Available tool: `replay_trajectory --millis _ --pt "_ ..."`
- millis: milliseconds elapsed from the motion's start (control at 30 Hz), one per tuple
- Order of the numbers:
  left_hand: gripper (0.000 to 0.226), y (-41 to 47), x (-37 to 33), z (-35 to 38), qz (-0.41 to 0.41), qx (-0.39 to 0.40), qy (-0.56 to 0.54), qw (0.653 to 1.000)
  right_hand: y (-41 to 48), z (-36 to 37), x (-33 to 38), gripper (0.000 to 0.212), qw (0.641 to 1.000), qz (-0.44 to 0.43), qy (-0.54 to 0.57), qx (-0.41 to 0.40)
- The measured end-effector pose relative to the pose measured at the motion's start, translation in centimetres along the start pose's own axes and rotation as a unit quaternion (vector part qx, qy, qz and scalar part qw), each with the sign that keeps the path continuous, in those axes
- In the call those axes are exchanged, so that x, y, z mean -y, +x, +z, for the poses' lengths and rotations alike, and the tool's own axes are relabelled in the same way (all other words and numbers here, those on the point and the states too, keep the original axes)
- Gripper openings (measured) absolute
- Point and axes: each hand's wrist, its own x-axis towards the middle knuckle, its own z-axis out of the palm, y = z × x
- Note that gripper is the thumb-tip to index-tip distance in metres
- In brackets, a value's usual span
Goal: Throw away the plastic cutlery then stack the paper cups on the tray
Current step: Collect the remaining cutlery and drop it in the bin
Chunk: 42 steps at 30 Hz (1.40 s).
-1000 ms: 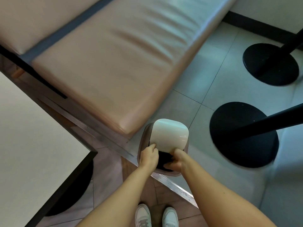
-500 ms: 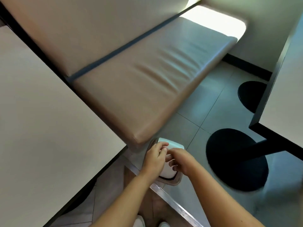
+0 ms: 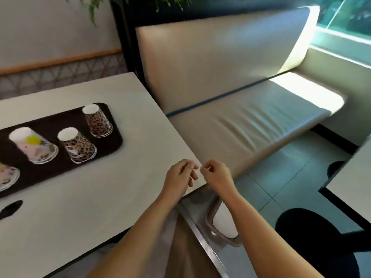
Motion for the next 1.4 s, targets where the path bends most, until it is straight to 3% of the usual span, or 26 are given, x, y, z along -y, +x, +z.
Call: replay_trajectory --millis 233,633,833,1100,1400 --pt "0.026 -5.1 0.9 -13.5 -0.014 -0.120 -0.014 0.993 -4.1 10.1 9.8 0.014 0.985 -0.118 -0.095 0.087" --pt "0.023 -14.8 7.3 -33.3 -0.070 -0.232 0.041 0.969 -12.4 27.9 20.5 0.019 0.944 -0.204 -0.174 0.190" --pt "0.012 -16.6 11.2 -39.8 -0.104 -0.315 0.173 0.927 -13.5 35.3 21.6 0.035 0.867 -0.311 -0.303 0.244" --pt "0.025 -16.4 13.8 -45.8 -0.161 -0.357 0.212 0.895 -12.0 42.1 22.8 0.048 0.744 -0.451 -0.402 0.287" --pt "0.034 -13.1 15.2 -50.6 -0.184 -0.306 0.341 0.870 -9.9 43.5 22.5 0.030 0.705 -0.494 -0.428 0.275"
